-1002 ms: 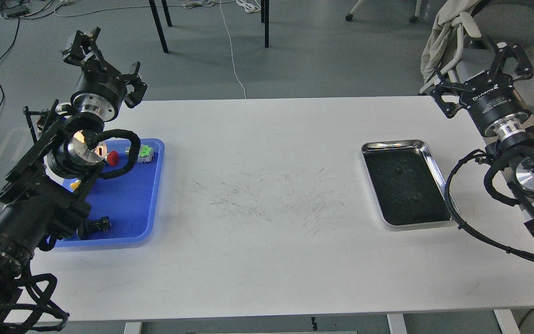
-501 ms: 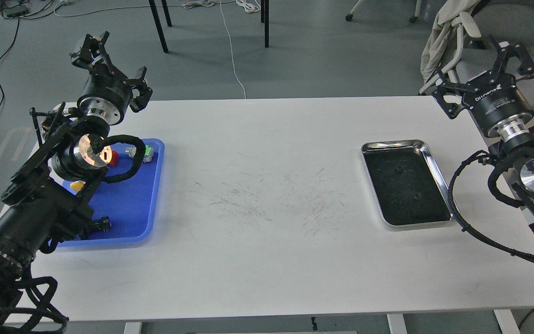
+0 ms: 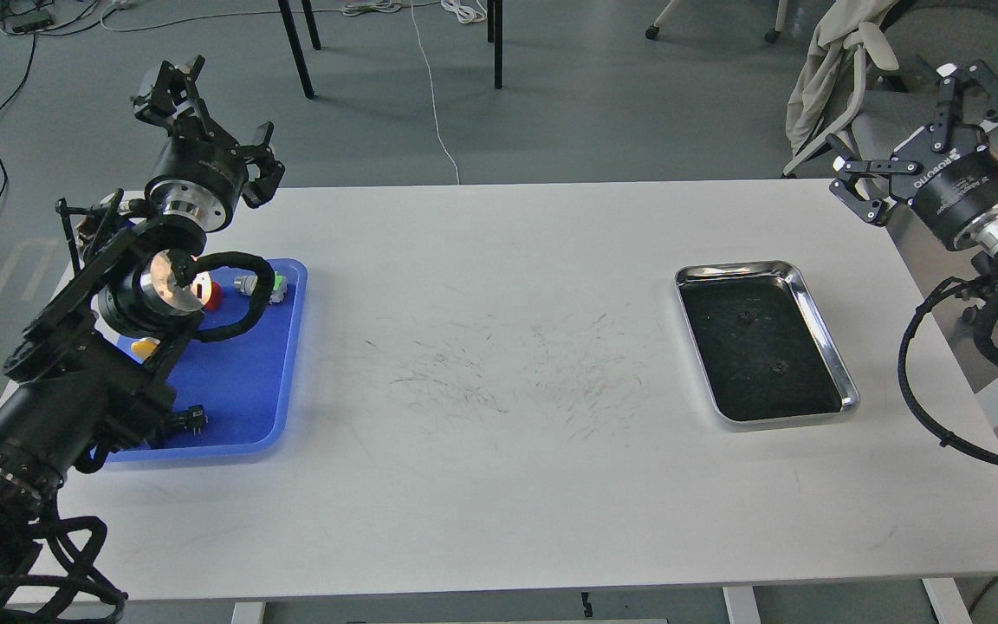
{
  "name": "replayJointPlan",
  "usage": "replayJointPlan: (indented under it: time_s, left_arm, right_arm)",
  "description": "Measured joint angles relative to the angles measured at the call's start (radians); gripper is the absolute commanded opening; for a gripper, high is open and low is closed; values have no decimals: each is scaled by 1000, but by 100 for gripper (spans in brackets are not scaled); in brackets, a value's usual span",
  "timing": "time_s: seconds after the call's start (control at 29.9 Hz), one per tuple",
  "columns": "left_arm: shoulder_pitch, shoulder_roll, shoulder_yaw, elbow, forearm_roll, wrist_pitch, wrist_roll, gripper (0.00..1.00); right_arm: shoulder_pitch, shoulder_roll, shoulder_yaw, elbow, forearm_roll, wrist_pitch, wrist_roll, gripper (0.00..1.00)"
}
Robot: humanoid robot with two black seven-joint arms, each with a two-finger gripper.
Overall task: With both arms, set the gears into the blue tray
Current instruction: 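Lower the right gripper into the metal tray and grasp a small black part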
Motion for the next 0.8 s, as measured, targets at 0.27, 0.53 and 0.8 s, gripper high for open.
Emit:
replayJointPlan:
  time_s: [0.27,0.53,0.8]
  left_arm:
    - [0,3,0,2,-1,-1,0,98]
    - [19,9,0,2,-4,-6,-3,98]
    - [24,14,-2,3,-4,-6,-17,98]
  right_arm:
    - [463,-149,-668,88,-333,21,-113,99]
    - [784,-45,-1189,102,-568,52,-167,99]
    - [822,125,-1298,57,-711,35,-188,99]
